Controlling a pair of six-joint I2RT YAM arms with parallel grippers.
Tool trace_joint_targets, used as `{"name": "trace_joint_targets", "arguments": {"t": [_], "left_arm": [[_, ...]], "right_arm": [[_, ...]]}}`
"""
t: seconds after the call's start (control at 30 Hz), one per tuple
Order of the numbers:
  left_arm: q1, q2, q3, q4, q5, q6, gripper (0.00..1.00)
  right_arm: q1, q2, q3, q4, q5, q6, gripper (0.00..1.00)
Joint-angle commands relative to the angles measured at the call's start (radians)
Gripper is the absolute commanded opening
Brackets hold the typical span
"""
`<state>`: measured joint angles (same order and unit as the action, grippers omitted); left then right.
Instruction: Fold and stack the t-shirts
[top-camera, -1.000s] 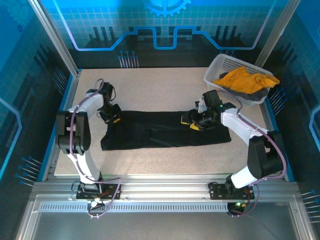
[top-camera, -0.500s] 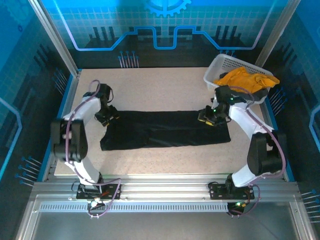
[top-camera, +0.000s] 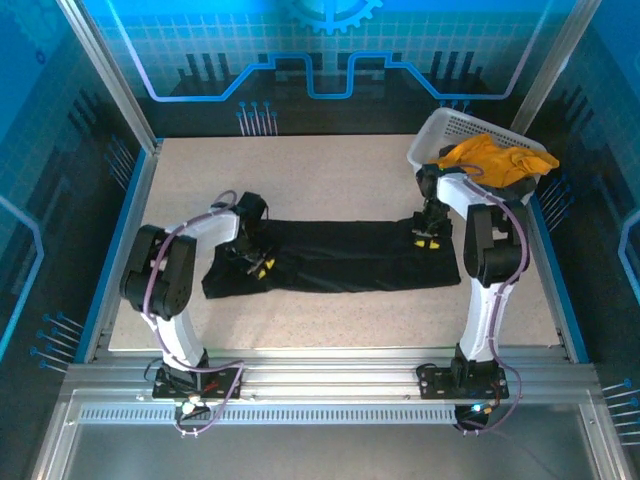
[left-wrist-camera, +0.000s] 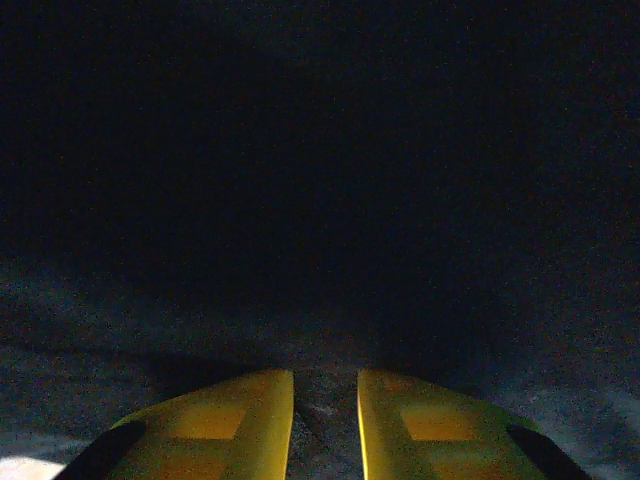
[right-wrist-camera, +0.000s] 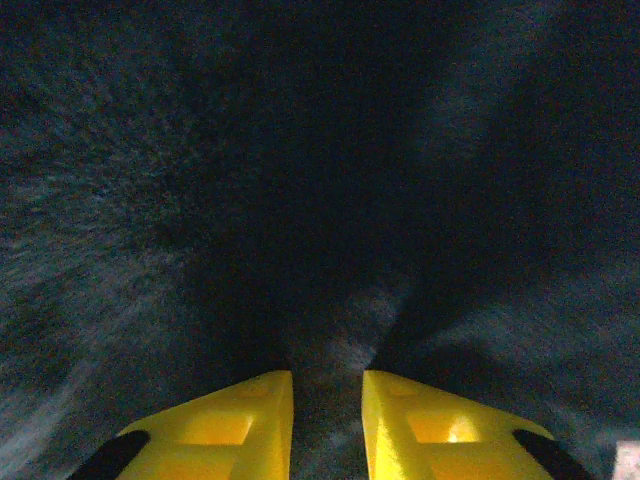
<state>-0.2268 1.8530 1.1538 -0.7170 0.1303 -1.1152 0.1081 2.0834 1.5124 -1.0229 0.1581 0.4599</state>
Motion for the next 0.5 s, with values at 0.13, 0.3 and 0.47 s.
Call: {"name": "trace_joint_targets", "arguments": {"t": [0.13,0.3,0.47], "left_arm": [[0.106,0.321,0.391,-0.011,-0.015,0.144,0.31],[0.099,0.574,0.823,-0.023,0.027,0.193,0.34],[0.064,0.751,1.099,0.104,0.102,0.146,0.34]], "right_arm": [[0.133,-0.057,-0.103,-0.080,-0.017,0.003,0.30],[0.306,-0.139,-0.238,-0.041,-0.107,0.143,0.30],[0.461,-0.189,-0.340,0.127,-0.311,0.363,0.31]]}}
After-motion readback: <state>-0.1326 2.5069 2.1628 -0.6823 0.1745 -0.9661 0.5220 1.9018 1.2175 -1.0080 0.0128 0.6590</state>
